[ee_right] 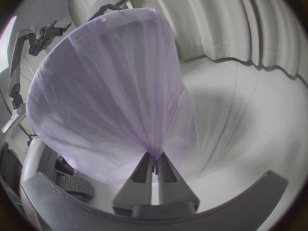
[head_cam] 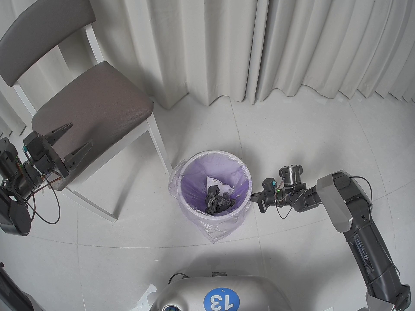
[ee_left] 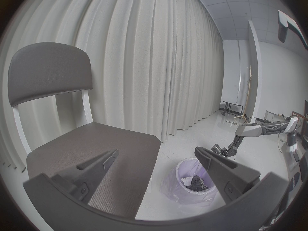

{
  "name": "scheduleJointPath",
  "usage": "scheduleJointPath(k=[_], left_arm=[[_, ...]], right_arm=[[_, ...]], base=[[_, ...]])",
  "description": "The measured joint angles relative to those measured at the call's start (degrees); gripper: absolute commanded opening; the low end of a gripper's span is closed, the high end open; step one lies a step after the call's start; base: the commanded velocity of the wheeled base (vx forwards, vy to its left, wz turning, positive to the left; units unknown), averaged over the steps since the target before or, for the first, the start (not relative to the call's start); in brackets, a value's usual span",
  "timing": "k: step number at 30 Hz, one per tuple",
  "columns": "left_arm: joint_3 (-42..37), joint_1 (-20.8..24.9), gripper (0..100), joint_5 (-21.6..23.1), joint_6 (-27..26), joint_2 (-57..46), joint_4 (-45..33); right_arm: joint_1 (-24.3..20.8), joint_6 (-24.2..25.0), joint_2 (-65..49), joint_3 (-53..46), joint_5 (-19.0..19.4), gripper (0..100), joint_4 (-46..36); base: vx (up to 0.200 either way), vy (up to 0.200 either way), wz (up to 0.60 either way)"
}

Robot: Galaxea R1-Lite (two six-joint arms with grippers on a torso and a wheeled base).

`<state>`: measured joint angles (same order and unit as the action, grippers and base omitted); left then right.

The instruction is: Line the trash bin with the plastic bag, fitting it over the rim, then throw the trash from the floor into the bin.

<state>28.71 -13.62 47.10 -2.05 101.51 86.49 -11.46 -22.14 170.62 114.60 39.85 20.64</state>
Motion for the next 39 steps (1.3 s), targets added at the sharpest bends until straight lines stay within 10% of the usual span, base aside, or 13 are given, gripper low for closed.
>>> scheduleJointPath(k=[14, 29, 39], left_arm=[[-1.0, -0.3, 100, 0.1, 0.1, 0.5, 0.2], [-4.2, -0.1, 100, 0.2, -1.7, 1.6, 0.4], [-6.1, 4.1, 100, 0.0, -3.5, 4.0, 1.6]], right_arm=[[0.5, -1.0, -1.5, -1.3, 0.1, 100, 1.1], [4.6, -11.3, -16.0, -30.5, 0.3, 100, 7.3], [7.7, 2.9, -28.4, -51.5, 0.6, 100, 30.7]], base=[[0.000, 0.000, 0.00], [0.000, 0.000, 0.00], [0.000, 0.000, 0.00]])
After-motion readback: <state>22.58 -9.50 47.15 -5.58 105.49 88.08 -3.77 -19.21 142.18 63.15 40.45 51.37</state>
